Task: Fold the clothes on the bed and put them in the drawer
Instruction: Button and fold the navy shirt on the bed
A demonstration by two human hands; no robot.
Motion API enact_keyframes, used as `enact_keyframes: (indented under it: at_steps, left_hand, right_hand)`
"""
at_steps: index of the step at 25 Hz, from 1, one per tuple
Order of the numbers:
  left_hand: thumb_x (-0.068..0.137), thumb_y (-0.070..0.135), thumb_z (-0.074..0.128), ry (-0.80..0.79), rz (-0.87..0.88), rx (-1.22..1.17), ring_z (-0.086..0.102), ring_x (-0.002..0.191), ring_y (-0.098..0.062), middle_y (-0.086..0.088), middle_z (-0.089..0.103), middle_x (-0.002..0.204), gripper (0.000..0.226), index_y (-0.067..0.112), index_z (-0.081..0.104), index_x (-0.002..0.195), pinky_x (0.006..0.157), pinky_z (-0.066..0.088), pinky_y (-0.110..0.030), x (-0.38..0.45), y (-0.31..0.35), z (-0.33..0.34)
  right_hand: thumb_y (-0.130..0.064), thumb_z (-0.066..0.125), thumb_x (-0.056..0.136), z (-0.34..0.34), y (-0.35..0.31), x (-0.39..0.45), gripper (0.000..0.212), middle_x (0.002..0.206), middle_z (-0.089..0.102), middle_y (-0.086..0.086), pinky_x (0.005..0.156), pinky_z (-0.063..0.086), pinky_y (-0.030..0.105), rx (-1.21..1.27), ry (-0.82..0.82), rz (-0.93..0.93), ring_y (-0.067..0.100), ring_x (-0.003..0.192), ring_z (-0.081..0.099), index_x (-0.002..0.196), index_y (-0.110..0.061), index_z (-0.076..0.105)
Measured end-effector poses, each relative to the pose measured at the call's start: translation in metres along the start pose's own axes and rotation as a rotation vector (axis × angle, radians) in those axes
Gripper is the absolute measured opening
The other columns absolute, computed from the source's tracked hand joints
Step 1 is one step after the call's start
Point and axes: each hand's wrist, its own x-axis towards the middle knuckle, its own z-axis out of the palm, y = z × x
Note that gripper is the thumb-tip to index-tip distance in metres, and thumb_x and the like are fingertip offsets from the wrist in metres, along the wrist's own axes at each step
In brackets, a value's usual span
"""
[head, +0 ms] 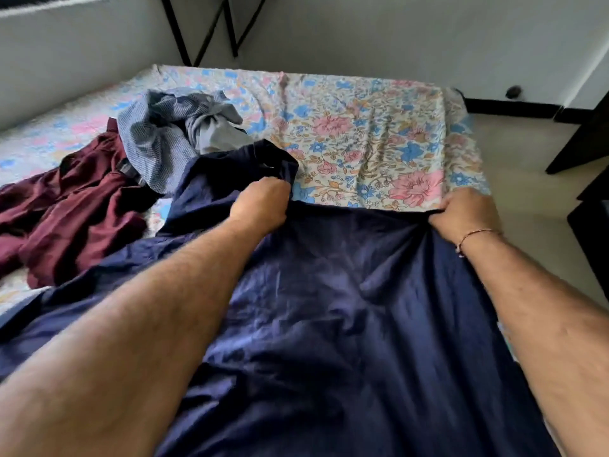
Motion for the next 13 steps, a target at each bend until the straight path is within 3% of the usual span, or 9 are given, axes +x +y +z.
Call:
enact_keyframes:
  at_steps: [3,6,9,13]
  left_hand:
    - [0.088,0.018,0.065,-0.103,0.039,-0.151,0.058,0.125,-0.042,-0.017,0.052,0.138,0.047,0.011,0.06,0.134,0.104,0.05,-0.047,-0.009,0.013,0.018]
    - [0.093,0.032,0.066,0.018,0.186,-0.276,0.033,0.153,-0.034,-0.02,0.03,0.166,0.069,0.007,0.044,0.154,0.125,0.029,-0.037,-0.084,0.003,0.017]
    - [0.102,0.053,0.044,0.031,0.327,-0.174,0.016,0.16,-0.022,-0.007,0.016,0.174,0.071,0.017,0.032,0.162,0.128,0.017,-0.035,-0.208,-0.049,0.016]
    - [0.094,0.083,0.004,-0.17,0.152,0.066,0.007,0.161,-0.013,0.006,0.006,0.173,0.089,0.032,0.015,0.166,0.13,0.009,-0.046,-0.286,-0.186,0.021]
  right_hand:
    - [-0.017,0.067,0.087,-0.003,0.003,-0.028,0.036,0.13,0.062,0.023,0.099,0.05,0.041,0.127,0.071,0.008,0.042,0.116,0.06,0.122,-0.007,0.068]
    - [-0.029,0.069,0.091,0.003,-0.018,-0.121,0.058,0.155,0.043,0.016,0.114,0.038,0.046,0.191,0.046,-0.282,0.035,0.141,0.043,0.144,-0.011,0.053]
    - [-0.046,0.058,0.098,0.028,-0.026,-0.234,0.061,0.164,0.036,0.006,0.119,0.03,0.054,0.201,-0.139,-0.401,0.027,0.148,0.036,0.153,-0.021,0.046]
    - [-0.067,0.024,0.103,0.04,0.018,-0.267,0.067,0.167,0.032,-0.003,0.12,0.018,0.064,-0.176,-0.121,-0.358,0.022,0.154,0.029,0.157,-0.031,0.039]
